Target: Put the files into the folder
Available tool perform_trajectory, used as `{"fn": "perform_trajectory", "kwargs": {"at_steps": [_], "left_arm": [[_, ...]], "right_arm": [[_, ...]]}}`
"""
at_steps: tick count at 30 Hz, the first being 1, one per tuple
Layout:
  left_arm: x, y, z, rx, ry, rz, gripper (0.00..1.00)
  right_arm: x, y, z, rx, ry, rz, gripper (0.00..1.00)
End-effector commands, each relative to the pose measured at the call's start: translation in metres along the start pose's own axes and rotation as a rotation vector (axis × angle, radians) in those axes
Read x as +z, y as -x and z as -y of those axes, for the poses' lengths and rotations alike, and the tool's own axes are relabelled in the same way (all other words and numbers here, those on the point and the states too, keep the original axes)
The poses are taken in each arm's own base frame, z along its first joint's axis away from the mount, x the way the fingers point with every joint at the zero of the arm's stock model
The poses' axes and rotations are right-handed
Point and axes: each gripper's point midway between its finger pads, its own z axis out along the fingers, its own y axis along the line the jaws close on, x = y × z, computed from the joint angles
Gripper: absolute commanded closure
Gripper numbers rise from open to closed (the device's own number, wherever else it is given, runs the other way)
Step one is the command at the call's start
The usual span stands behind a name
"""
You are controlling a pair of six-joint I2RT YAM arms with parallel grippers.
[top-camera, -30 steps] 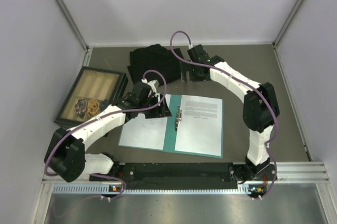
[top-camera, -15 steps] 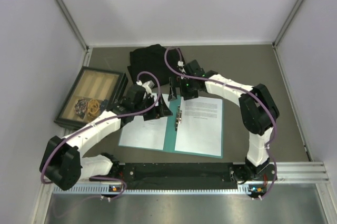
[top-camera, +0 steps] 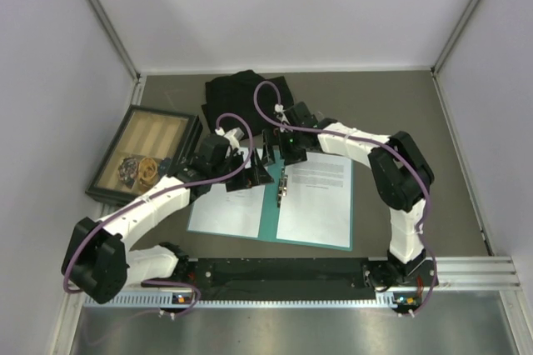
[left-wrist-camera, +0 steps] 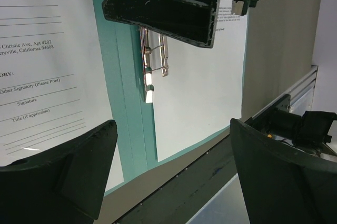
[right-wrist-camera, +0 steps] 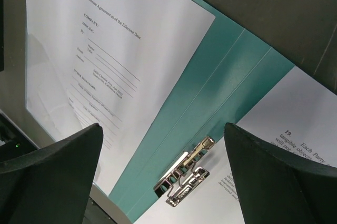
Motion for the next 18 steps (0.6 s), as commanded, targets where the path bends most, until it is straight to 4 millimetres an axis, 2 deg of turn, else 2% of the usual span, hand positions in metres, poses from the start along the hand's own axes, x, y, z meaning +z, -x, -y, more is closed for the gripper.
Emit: {"fn": "perform_trajectory", "kwargs": {"at_steps": [1, 9, 18], "left_arm": [[-0.01, 0.013, 0.013, 0.046, -0.039, 0.052, 0.09], [-0.011, 0.011, 0.013, 0.049, -0.041, 0.048, 0.09], [-0.015, 0.013, 0.013, 0.053, -0.034, 0.063, 0.09]], "right_arm": [[0.007, -0.003, -0.013, -0.02, 0.036, 0.006, 0.04], [0.004, -0.007, -0.024, -0.014, 0.073, 0.006, 0.04], [-0.013, -0.009, -0.046, -0.018, 0.126, 0.023, 0.05]]}}
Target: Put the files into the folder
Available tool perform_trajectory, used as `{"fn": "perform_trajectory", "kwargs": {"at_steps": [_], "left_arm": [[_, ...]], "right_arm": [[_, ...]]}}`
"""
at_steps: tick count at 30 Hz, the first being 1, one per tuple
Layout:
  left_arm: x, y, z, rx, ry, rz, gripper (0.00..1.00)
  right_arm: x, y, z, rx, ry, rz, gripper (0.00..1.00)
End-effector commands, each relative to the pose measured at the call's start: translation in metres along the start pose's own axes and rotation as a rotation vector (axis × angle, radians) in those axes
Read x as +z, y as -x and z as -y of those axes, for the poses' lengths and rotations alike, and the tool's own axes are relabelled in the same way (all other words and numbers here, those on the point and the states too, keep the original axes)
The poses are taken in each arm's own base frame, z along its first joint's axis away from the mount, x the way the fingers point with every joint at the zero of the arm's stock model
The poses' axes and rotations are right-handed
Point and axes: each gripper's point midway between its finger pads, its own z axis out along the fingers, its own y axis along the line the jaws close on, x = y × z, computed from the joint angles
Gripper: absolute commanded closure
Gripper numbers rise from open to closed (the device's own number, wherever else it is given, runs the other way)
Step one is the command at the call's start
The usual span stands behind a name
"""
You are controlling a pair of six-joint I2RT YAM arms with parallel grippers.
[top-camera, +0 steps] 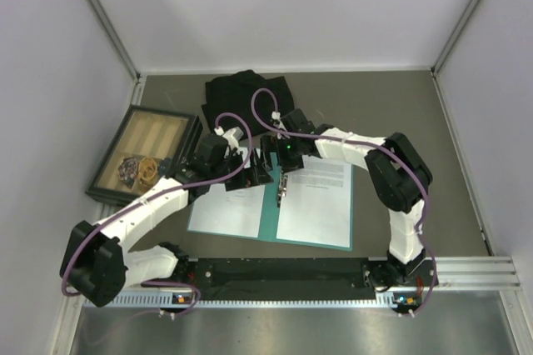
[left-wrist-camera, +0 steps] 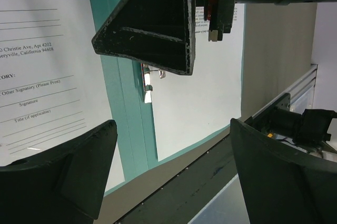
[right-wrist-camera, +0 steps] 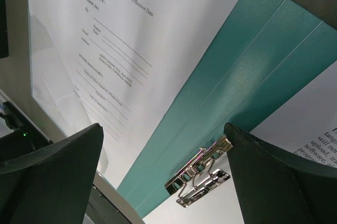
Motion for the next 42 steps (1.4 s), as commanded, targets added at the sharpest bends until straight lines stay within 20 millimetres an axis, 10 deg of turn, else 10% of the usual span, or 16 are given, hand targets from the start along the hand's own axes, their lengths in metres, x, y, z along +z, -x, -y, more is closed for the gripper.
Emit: {"fn": "perform_trajectory", "kwargs": {"at_steps": [1, 13, 25, 37, 42], "left_arm": [[-0.011, 0.013, 0.01, 0.032, -0.02, 0.056, 0.08], [-0.03, 0.024, 0.008, 0.06, 0.042, 0.119, 0.09], [-0.105, 0.083, -0.004, 0.134, 0.27, 0.4, 0.1], [-0.004, 0.037, -0.029, -0.039, 0.182, 0.118, 0.45], [0.025, 0.034, -0.032, -0.056, 0.157, 0.064, 0.55]], "right_arm": [[-0.024, 0.013, -0.038, -0.048, 0.086, 0.072, 0.05], [-0.037, -0.009, -0.066, -0.056, 0.12, 0.039, 0.05], [-0.083, -0.049, -0.074, 0.203, 0.025, 0.059, 0.04], [-0.109, -0.056, -0.023, 0.756, -0.167, 0.321, 0.32], [-0.087, -0.063, -0.024, 0.798, -0.131, 0.269, 0.41]]}}
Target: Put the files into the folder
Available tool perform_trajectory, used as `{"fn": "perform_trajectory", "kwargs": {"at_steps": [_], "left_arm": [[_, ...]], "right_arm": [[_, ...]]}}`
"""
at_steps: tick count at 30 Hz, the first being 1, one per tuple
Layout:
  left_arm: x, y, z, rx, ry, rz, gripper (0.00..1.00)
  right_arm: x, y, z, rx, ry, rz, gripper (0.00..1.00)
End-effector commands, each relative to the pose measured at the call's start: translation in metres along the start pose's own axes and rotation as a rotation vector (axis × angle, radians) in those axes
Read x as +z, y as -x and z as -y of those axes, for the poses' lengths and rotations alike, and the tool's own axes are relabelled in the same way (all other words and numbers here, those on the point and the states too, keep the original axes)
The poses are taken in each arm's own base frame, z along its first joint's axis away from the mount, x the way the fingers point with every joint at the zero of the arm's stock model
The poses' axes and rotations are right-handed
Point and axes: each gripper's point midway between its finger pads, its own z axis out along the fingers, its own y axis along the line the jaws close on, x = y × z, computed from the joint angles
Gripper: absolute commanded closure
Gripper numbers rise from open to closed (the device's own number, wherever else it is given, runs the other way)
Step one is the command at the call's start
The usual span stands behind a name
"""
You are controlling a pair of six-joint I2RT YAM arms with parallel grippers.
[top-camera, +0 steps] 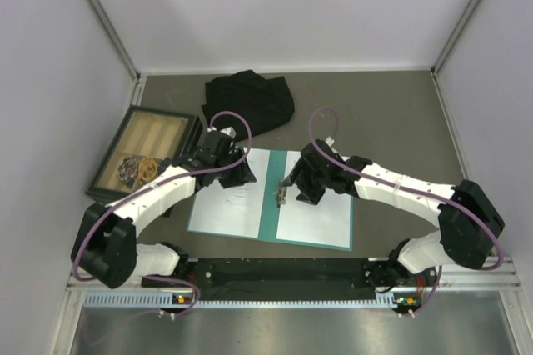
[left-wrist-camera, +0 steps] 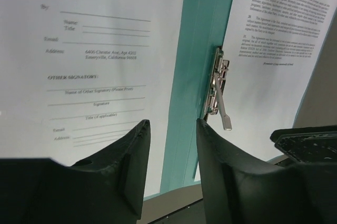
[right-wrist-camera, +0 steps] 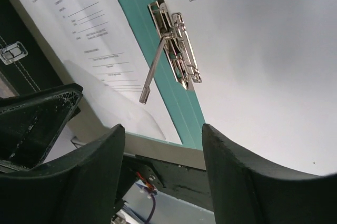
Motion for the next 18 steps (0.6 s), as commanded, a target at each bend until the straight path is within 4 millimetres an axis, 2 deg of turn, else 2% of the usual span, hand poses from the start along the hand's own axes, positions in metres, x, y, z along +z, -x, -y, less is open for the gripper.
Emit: {"fn": "perform_trajectory", "kwargs": {"at_steps": [1, 3, 8, 18], "left_arm": [[0.013, 0.017, 0.033, -0.004, -0.147, 0.023, 0.58], [0.025, 0.015, 0.036, -0.007, -0.159, -0.01, 0.61], [0.046, 0.003, 0.038, -0.028, -0.187, -0.09, 0.69], [0.063, -0.003, 0.038, -0.051, -0.204, -0.126, 0.7]], "right_arm": [[0.01, -0.002, -0.013, 0.076, 0.035, 0.0, 0.42], [0.017, -0.007, -0.018, 0.072, 0.057, -0.03, 0.48], [0.02, -0.005, -0.025, 0.051, 0.076, -0.022, 0.48], [0.036, -0.016, -0.023, 0.041, 0.062, -0.069, 0.6]]}}
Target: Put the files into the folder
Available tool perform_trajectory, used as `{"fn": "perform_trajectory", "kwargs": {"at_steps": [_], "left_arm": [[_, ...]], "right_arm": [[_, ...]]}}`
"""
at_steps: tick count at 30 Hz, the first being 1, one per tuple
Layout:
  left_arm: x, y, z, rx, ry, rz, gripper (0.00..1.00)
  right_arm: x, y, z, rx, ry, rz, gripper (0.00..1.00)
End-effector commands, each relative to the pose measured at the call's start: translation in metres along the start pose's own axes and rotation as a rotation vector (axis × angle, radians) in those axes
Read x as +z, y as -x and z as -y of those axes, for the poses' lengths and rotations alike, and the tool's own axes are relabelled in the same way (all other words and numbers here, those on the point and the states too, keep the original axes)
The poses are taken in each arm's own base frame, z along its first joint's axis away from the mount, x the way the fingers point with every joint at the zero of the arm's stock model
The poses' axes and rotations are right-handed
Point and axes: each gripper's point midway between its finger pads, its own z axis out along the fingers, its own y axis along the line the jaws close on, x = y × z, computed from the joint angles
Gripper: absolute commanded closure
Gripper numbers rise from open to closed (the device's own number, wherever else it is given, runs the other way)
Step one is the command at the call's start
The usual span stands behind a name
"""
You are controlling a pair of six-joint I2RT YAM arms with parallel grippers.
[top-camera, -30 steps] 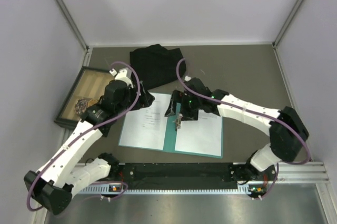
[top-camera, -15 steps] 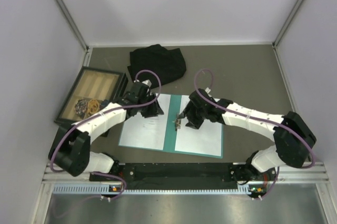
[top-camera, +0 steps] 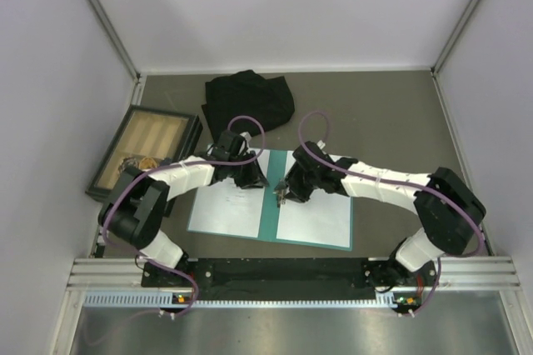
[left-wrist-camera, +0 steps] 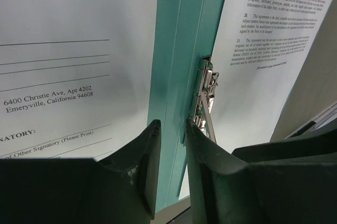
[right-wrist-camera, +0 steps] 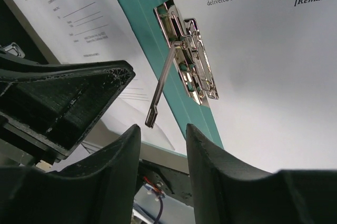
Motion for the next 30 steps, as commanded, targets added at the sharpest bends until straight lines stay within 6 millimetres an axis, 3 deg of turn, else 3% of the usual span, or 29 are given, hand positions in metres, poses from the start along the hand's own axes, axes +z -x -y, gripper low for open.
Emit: {"fn": "perform_trajectory", "kwargs": {"at_steps": [1, 16, 20, 30], "left_arm": [[0.002, 0.018, 0.021, 0.023, -0.076, 0.039, 0.69], [0.009, 0.015, 0.017, 0.018, -0.071, 0.021, 0.69], [0.009, 0.015, 0.017, 0.02, -0.069, 0.017, 0.69], [0.009, 0.015, 0.02, 0.018, -0.064, 0.013, 0.69]], "right_arm": [[0.005, -0.007, -0.019, -0.016, 0.053, -0.022, 0.62], [0.011, -0.015, -0.021, 0.003, 0.062, -0.046, 0.76], [0.011, -0.016, -0.022, 0.008, 0.065, -0.051, 0.85], [0.015, -0.018, -0.013, 0.052, 0.049, -0.058, 0.88]]}}
